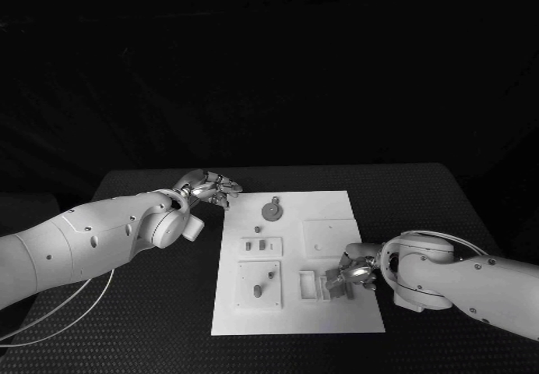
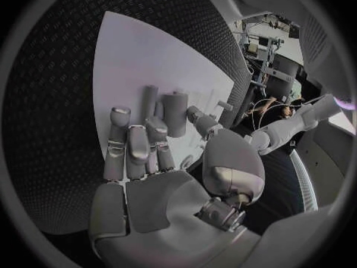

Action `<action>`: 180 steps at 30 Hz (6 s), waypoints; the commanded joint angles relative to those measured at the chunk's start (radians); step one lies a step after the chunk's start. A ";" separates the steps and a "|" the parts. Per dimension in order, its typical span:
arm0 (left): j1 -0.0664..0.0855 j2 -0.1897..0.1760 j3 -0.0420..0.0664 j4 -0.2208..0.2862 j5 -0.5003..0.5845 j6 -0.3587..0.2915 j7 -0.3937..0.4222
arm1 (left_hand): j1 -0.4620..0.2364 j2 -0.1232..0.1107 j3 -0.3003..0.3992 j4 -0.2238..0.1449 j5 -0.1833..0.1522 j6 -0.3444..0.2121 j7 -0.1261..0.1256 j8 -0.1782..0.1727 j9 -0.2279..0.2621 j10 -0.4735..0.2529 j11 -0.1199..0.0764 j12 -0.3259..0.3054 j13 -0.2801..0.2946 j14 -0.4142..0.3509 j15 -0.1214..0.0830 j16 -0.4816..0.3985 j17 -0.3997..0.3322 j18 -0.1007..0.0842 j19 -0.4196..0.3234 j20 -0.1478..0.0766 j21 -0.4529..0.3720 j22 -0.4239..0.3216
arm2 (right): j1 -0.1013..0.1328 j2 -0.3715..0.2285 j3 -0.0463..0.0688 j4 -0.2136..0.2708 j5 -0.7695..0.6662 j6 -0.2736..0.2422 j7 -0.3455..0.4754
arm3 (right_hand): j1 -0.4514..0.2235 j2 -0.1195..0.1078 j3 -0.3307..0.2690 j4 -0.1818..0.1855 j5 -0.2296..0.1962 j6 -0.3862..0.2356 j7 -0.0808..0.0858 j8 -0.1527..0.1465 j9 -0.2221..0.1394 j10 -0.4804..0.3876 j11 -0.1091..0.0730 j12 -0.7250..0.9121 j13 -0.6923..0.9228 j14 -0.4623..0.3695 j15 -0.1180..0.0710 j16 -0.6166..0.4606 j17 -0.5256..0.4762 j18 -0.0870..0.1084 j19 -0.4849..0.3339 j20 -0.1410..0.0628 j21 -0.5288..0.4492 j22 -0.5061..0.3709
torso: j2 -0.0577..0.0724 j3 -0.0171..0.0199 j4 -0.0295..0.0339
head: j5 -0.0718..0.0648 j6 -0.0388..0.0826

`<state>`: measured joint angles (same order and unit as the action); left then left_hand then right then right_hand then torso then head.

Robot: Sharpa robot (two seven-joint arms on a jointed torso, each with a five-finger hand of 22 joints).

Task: Assemble the parts on the task board

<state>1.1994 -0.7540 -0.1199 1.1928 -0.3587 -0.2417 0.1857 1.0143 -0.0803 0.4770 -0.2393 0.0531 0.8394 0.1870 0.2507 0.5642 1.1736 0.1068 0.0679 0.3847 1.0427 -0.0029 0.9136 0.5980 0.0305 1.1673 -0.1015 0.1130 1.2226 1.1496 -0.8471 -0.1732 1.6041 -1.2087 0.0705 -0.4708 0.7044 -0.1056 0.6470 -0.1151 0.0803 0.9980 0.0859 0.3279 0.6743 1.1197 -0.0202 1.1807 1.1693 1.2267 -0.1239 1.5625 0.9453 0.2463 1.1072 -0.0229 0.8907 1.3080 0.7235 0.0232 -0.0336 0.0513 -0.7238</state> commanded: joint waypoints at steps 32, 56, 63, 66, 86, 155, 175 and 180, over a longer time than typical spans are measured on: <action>0.001 -0.001 0.001 0.005 0.006 0.018 0.001 | -0.010 -0.003 0.001 0.008 -0.004 -0.004 0.002 0.006 0.000 -0.007 -0.003 0.002 0.002 0.004 -0.001 -0.006 0.002 0.020 0.010 0.000 -0.006 0.002 | 0.007 0.019 0.017 0.030 0.176 -0.050 0.014 | -0.047 0.048 0.017 -0.071 -0.001 0.029 -0.001 -0.015 -0.012 -0.006 -0.005 0.015 -0.024 -0.004 -0.003 -0.001 -0.018 0.015 -0.002 0.007 0.002 0.017 | 0.001 0.0011 -0.0004 | 0.008 -0.002; 0.001 -0.005 0.001 0.008 0.006 0.018 0.000 | -0.010 -0.004 0.002 0.010 -0.004 -0.004 0.002 0.006 0.000 -0.008 -0.003 0.001 0.002 0.004 -0.001 -0.007 0.003 0.020 0.010 0.000 -0.007 0.003 | -0.005 0.052 0.009 0.019 0.180 -0.049 0.003 | -0.069 0.041 0.021 -0.063 -0.001 0.030 -0.001 -0.020 -0.014 -0.010 -0.004 0.017 -0.028 -0.011 -0.003 -0.002 -0.026 0.015 -0.003 0.008 0.000 0.017 | 0.000 0.0016 -0.0008 | 0.016 -0.008; 0.001 -0.005 0.001 0.008 0.006 0.018 0.000 | -0.010 -0.003 0.002 0.010 -0.003 -0.004 0.002 0.006 0.000 -0.008 -0.003 0.001 0.003 0.004 -0.001 -0.007 0.003 0.020 0.010 0.000 -0.007 0.003 | -0.007 0.058 0.008 0.013 0.181 -0.067 0.008 | -0.072 0.037 0.022 -0.062 -0.001 0.029 0.000 -0.022 -0.014 -0.011 -0.004 0.017 -0.029 -0.014 -0.002 -0.003 -0.030 0.015 -0.004 0.008 -0.001 0.017 | 0.001 0.0017 -0.0015 | 0.019 -0.004; 0.001 -0.005 0.001 0.007 0.006 0.019 0.000 | -0.010 -0.003 0.002 0.010 -0.003 -0.004 0.002 0.006 0.000 -0.008 -0.003 0.001 0.003 0.004 -0.001 -0.007 0.004 0.020 0.010 0.000 -0.007 0.004 | -0.009 0.063 0.008 0.009 0.181 -0.067 0.008 | -0.076 0.027 0.024 -0.062 -0.001 0.027 0.001 -0.025 -0.015 -0.015 -0.003 0.017 -0.030 -0.019 -0.002 -0.003 -0.035 0.015 -0.006 0.008 -0.002 0.017 | 0.001 0.0021 -0.0014 | 0.020 -0.004; 0.001 -0.007 0.001 0.008 0.006 0.018 -0.001 | -0.010 -0.004 0.002 0.011 -0.004 -0.005 0.002 0.006 0.000 -0.009 -0.002 0.001 0.003 0.004 -0.001 -0.007 0.004 0.020 0.010 0.000 -0.008 0.004 | -0.015 0.068 0.006 0.004 0.189 -0.051 0.011 | -0.091 -0.027 0.042 -0.035 -0.001 0.021 0.005 -0.035 -0.015 -0.029 0.001 0.015 -0.041 -0.046 0.002 -0.009 -0.069 0.015 -0.010 0.011 -0.008 0.017 | 0.001 0.0019 -0.0014 | 0.022 -0.011; 0.001 -0.007 0.000 0.007 0.006 0.024 -0.002 | -0.011 -0.003 0.003 0.014 -0.004 -0.004 0.002 0.008 0.000 -0.009 -0.002 0.002 0.004 0.005 0.000 -0.009 0.007 0.020 0.012 0.000 -0.011 0.007 | -0.025 0.066 0.004 0.034 -0.217 -0.089 0.080 | 0.197 -0.075 -0.016 -0.095 -0.004 0.150 -0.050 0.036 0.056 0.044 -0.051 0.059 -0.071 0.019 -0.037 -0.008 -0.028 0.015 0.022 0.001 -0.004 0.016 | 0.001 0.0012 -0.0012 | 0.023 -0.017; 0.001 -0.008 0.000 0.006 0.006 0.029 -0.004 | -0.013 -0.003 0.003 0.017 -0.004 -0.001 0.000 0.011 0.001 -0.009 -0.003 0.002 0.005 0.005 0.000 -0.010 0.008 0.020 0.012 0.000 -0.012 0.008 | -0.025 0.060 0.004 0.034 -0.174 -0.071 0.079 | 0.145 -0.058 -0.041 -0.078 -0.001 0.177 -0.058 0.030 0.049 0.094 -0.059 0.068 -0.048 0.050 -0.040 -0.017 -0.003 0.015 0.036 -0.006 -0.014 0.013 | 0.001 0.0019 -0.0016 | 0.024 -0.018; 0.001 -0.008 0.000 0.005 0.006 0.030 -0.004 | -0.012 -0.003 0.003 0.017 -0.004 -0.001 0.000 0.011 0.001 -0.009 -0.003 0.002 0.005 0.005 0.000 -0.010 0.008 0.020 0.012 0.000 -0.013 0.008 | -0.025 0.045 0.004 0.051 -0.135 -0.066 0.085 | 0.151 -0.092 -0.028 -0.069 -0.001 0.178 -0.058 0.027 0.048 0.096 -0.059 0.065 -0.047 0.050 -0.040 -0.019 -0.005 0.015 0.039 -0.007 -0.017 0.013 | 0.001 0.0023 -0.0016 | 0.023 -0.018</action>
<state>1.1995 -0.7629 -0.1201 1.1964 -0.3581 -0.2265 0.1754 1.0104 -0.0842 0.4799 -0.2269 0.0531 0.8376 0.1852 0.2547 0.5641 1.1682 0.1050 0.0679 0.3884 1.0427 -0.0029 0.9099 0.6049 0.0305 1.1704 -0.1014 0.1053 1.2292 1.1245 -0.7988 -0.1695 1.6502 -1.3755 -0.0011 -0.3892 0.8537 -0.1883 0.6159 -0.1856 0.0812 1.1694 0.0288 0.3607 0.7238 1.2099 -0.0805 1.2457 1.1211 1.2728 -0.1620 1.5478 0.9422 0.2488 1.1384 -0.0321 0.8783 1.3080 0.7242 0.0253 -0.0347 0.0750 -0.7419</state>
